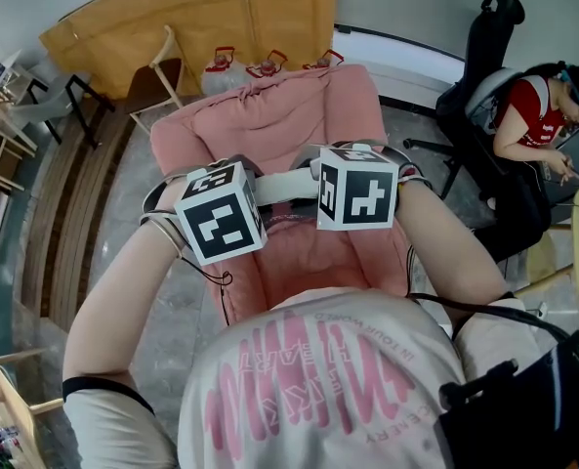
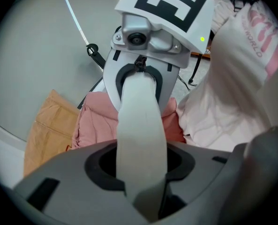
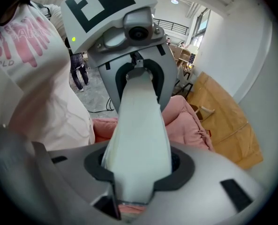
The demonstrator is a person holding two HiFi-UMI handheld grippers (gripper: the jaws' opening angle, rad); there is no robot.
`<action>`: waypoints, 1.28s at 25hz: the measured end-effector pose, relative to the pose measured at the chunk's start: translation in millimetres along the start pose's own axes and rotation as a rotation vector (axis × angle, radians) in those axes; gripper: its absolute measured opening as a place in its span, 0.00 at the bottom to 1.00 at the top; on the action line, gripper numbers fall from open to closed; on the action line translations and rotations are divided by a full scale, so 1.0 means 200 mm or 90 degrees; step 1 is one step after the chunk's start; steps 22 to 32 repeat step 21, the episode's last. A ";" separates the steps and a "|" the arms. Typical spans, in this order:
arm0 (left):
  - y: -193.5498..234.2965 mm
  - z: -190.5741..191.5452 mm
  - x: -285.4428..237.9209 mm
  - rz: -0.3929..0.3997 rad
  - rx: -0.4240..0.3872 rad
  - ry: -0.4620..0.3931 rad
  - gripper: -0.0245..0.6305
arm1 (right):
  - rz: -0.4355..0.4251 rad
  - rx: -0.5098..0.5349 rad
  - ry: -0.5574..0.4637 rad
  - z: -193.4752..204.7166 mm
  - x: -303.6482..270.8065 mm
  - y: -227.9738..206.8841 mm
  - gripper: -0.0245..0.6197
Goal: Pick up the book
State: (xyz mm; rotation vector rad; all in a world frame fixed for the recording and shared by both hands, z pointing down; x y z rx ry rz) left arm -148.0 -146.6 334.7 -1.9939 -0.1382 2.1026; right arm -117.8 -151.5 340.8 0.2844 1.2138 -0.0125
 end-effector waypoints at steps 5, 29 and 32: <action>-0.01 -0.02 0.00 0.004 -0.007 -0.002 0.32 | -0.004 -0.006 0.002 0.02 0.01 0.01 0.33; -0.04 -0.03 -0.01 0.021 -0.009 -0.004 0.32 | -0.015 -0.002 0.012 0.03 0.00 0.03 0.32; -0.04 -0.03 -0.01 0.021 -0.009 -0.004 0.32 | -0.015 -0.002 0.012 0.03 0.00 0.03 0.32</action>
Point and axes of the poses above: the fingertips, and each gripper's own axes: x backward along the fingers, y to its left, z out of its underside, the point moved 2 cm from there along x, backward along the fingers, and after that the axes turned 13 degrees about y, right-handed, at the moved point
